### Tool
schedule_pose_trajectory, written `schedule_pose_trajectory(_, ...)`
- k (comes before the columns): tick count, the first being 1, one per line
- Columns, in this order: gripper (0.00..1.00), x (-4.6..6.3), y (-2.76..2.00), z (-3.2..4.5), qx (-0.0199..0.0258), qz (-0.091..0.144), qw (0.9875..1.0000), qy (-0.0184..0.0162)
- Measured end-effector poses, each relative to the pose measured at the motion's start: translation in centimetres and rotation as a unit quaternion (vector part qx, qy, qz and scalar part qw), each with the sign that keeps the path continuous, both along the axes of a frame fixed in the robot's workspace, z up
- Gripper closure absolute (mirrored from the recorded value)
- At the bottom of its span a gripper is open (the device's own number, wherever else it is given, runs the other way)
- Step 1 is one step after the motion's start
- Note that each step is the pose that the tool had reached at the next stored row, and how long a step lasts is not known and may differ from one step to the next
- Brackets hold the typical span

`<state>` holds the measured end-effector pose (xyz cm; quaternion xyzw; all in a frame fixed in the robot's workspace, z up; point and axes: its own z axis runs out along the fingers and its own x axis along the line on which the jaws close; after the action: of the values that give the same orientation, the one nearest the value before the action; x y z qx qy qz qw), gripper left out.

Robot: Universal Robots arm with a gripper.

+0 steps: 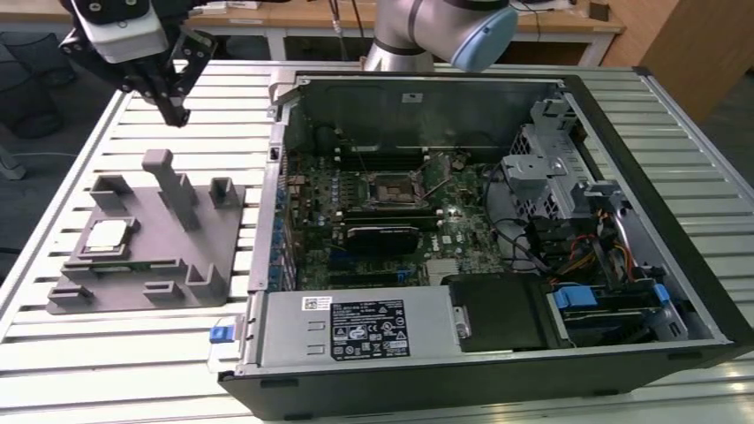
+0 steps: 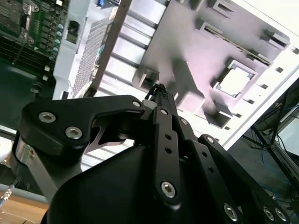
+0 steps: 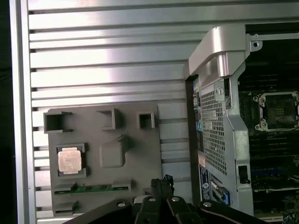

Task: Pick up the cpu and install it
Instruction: 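Reach for the cpu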

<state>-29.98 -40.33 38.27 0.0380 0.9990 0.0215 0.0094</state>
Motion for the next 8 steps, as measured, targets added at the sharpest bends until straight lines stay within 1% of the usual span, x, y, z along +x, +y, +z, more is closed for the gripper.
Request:
schedule_pose_trajectory(4, 0.89, -1.3, -0.15, -0.12, 0.0000, 0.000, 1.0000, 0.0001)
schedule_pose_trajectory(8, 0.89, -3.0, -0.15, -0.18, 0.0000, 0.000, 1.0000, 0.0000)
